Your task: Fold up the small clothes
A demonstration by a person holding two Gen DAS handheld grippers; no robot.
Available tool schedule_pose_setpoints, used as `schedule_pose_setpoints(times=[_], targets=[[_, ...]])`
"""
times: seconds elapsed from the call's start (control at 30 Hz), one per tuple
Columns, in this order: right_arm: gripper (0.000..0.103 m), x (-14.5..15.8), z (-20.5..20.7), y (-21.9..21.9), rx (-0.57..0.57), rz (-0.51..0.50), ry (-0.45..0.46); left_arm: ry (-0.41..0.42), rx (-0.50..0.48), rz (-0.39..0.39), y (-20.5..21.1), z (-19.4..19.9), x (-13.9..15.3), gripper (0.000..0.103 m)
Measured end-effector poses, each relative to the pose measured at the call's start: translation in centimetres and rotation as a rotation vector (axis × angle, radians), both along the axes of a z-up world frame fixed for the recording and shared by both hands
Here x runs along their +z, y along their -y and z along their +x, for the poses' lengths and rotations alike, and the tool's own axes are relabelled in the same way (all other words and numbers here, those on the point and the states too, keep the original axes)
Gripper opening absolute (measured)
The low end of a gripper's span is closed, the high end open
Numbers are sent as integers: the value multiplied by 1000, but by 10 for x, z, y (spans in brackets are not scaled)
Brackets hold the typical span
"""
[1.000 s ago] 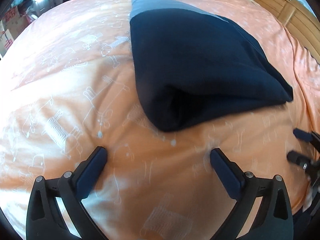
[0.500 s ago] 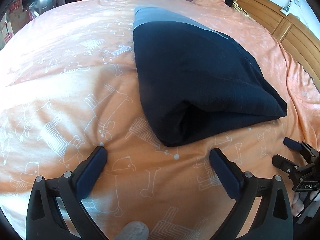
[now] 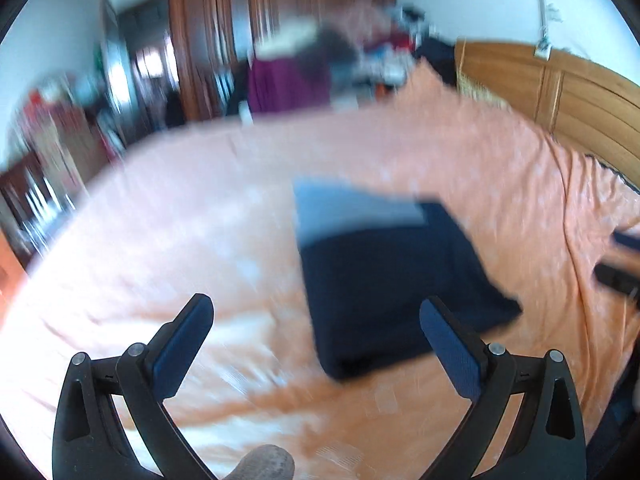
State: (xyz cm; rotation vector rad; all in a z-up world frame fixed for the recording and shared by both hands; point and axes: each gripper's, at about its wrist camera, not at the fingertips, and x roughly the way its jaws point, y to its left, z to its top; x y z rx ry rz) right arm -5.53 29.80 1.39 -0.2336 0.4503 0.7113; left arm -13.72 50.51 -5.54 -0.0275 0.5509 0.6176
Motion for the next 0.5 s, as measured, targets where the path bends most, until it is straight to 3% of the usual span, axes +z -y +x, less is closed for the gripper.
schedule_pose_setpoints(times=[0.07,0.17,0.33,0.5], targets=[[103,19,-9,5,-43,24,77,47,32,58,12,-9,20,103],[103,23,-6,3,6,11,-10,77,-34,-80,15,-21,31,103],[103,13,-11,9,3,-11,-47,58,-40,-127,24,-26,28,103],[103,15,-15,22,-13,8,-84,26,-12,-110,44,-28,27,103]])
